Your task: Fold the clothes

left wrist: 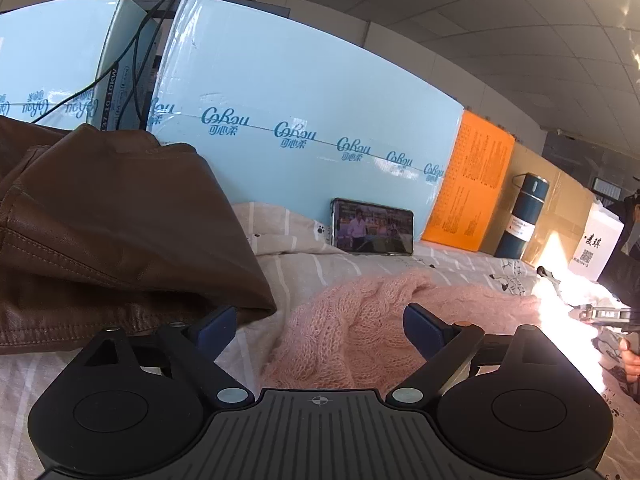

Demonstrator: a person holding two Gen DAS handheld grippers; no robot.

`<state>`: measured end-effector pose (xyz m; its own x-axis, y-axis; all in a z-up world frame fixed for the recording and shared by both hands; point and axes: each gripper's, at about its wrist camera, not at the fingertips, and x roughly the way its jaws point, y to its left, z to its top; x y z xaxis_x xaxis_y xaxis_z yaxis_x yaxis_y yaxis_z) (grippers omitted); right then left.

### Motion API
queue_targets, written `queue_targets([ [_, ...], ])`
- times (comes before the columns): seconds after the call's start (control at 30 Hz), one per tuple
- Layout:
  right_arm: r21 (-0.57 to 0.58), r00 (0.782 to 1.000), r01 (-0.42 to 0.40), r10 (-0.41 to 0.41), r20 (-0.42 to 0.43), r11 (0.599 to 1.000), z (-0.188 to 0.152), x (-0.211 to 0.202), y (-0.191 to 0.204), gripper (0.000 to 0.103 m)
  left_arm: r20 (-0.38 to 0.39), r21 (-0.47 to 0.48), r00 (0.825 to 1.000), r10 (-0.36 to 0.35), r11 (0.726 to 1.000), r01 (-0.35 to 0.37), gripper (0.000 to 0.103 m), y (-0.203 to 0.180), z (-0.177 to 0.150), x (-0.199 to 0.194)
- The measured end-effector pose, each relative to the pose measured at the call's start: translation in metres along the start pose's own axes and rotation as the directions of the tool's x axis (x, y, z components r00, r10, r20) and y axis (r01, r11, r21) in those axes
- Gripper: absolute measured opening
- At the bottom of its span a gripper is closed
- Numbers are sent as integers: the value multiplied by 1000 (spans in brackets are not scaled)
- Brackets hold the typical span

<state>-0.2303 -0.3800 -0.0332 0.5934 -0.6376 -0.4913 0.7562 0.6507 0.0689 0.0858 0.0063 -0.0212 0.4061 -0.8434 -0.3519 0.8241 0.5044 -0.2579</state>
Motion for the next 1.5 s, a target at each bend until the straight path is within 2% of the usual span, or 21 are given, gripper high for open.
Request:
queue_targets([
  [0.03,-26,1000,3,-3,10,1000,0,-1,4,22,1,3,1000,-8,1000,8,93,-1,0,-1],
  [0.13,-74,998,10,-5,60,997,4,-8,13,12,1,11,1000,-26,1000,26,93,-4,-1,-2],
  [0.27,-43,995,-14,18,101,999,19,-17,16,10,0,20,999,-36,999,36,93,-7,-2,-3],
  [0.37,57,994,-44,38,99,997,26,-20,4,10,1,18,999,-39,999,38,93,-7,-2,-4],
  [0.4,91,994,-54,45,99,994,28,-21,0,13,1,18,999,-39,999,39,93,-6,-2,-4],
  [0.5,200,995,-63,44,95,978,31,-24,-15,39,2,13,999,-41,999,41,93,-6,-3,-5],
  [0.53,236,995,-53,33,90,970,29,-25,-20,41,2,11,999,-41,999,41,93,-6,-3,-5],
  [0.57,253,997,-36,16,81,967,28,-26,-24,43,2,10,999,-41,999,41,93,-6,-3,-6],
  [0.7,312,995,64,-84,51,948,21,-29,-38,64,0,10,999,-43,999,43,93,-6,-3,-6],
  [0.8,291,992,126,-128,-12,948,14,-27,-41,72,-4,15,999,-46,999,46,93,-7,-3,-5],
  [0.9,276,983,186,-177,-57,943,6,-21,-40,73,-8,18,999,-47,999,47,93,-8,-3,-5],
  [0.97,265,981,193,-185,-55,945,1,-17,-37,69,-7,17,999,-48,999,48,93,-8,-3,-5],
  [1.0,232,979,202,-193,-62,951,1,-14,-33,59,-8,16,999,-49,999,49,93,-8,-3,-5],
  [1.03,200,977,210,-201,-68,957,0,-11,-28,43,-9,16,999,-49,999,49,93,-8,-3,-5],
  [1.07,167,975,218,-209,-69,962,0,-8,-23,35,-9,15,999,-50,999,50,93,-8,-3,-5],
  [1.13,105,973,230,-228,-32,968,3,-8,-14,13,-10,15,999,-52,999,52,93,-8,-2,-5],
  [1.2,49,970,242,-242,7,969,7,-7,-5,7,-11,15,998,-54,998,54,93,-8,-3,-5],
  [1.5,85,952,251,-262,157,964,40,-13,-5,6,-13,13,998,-60,998,60,93,-7,-2,-6],
])
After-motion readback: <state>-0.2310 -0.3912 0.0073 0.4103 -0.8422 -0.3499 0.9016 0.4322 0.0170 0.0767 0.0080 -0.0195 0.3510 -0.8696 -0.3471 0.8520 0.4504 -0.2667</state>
